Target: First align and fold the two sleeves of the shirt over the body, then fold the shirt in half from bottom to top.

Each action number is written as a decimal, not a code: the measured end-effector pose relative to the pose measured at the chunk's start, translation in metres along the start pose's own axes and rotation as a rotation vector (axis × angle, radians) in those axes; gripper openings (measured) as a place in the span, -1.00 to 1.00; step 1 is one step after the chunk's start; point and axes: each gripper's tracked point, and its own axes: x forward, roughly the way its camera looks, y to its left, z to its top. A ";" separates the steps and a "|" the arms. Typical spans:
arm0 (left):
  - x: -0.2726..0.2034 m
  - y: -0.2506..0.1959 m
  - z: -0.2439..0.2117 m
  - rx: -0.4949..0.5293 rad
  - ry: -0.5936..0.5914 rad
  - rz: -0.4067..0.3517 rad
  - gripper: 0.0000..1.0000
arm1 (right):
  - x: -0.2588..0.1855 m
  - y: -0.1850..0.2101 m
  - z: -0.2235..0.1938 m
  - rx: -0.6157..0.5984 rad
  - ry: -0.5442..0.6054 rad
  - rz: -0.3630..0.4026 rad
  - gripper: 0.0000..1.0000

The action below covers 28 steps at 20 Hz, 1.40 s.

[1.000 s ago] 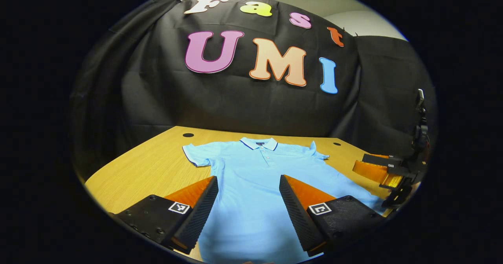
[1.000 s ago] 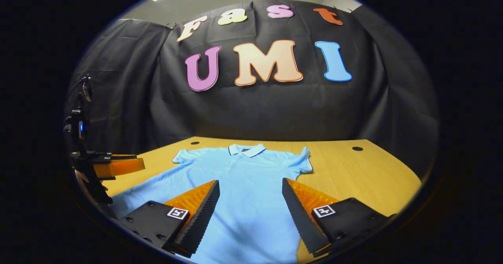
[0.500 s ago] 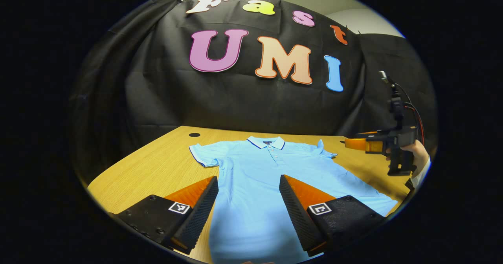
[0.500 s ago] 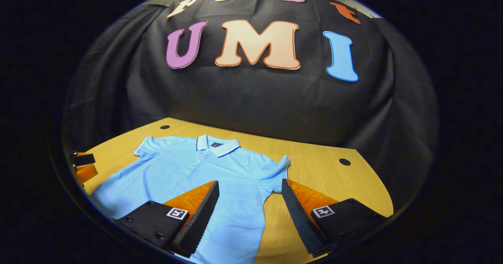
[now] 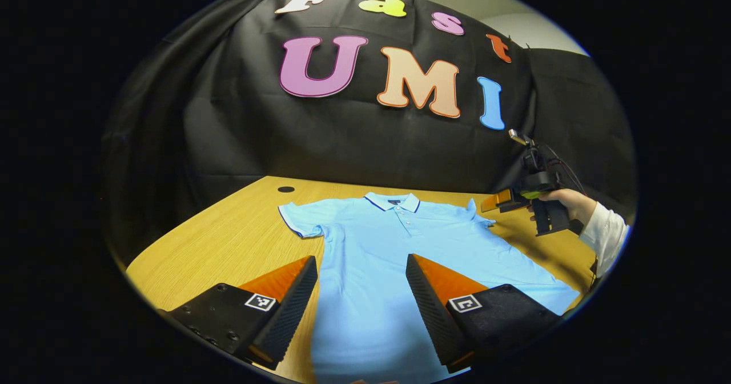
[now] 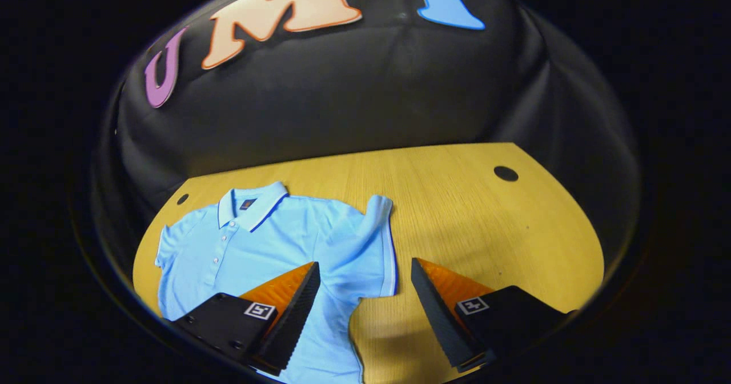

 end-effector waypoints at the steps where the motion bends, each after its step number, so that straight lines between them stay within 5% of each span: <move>1: 0.001 0.000 0.000 -0.001 0.000 0.004 0.87 | 0.007 -0.006 -0.003 0.020 0.016 -0.009 0.97; 2: 0.001 0.001 0.001 -0.003 0.000 0.005 0.87 | 0.014 -0.010 -0.006 0.025 0.023 -0.018 0.83; 5: 0.001 0.003 0.000 -0.013 0.004 0.014 0.87 | 0.021 -0.017 -0.011 0.007 0.026 -0.030 0.93; 11: 0.003 0.005 -0.002 -0.027 0.013 0.022 0.87 | 0.025 -0.021 -0.024 -0.102 0.035 -0.061 0.80; 17: 0.001 0.005 0.002 -0.024 -0.001 0.023 0.87 | 0.026 -0.015 -0.026 -0.110 0.036 -0.031 -0.22; 18: 0.000 0.005 0.004 -0.022 -0.008 0.022 0.87 | 0.026 -0.016 -0.024 -0.119 0.026 -0.026 -0.57; 19: 0.001 0.005 0.004 -0.017 -0.012 0.024 0.87 | 0.028 -0.015 -0.022 -0.115 0.012 -0.033 -0.53; 20: 0.000 0.005 0.006 -0.014 -0.016 0.026 0.87 | 0.026 -0.012 -0.021 -0.109 0.012 -0.038 -0.91; 28: 0.001 0.008 0.003 -0.019 -0.013 0.028 0.87 | 0.015 0.009 -0.007 -0.117 -0.055 -0.002 -0.95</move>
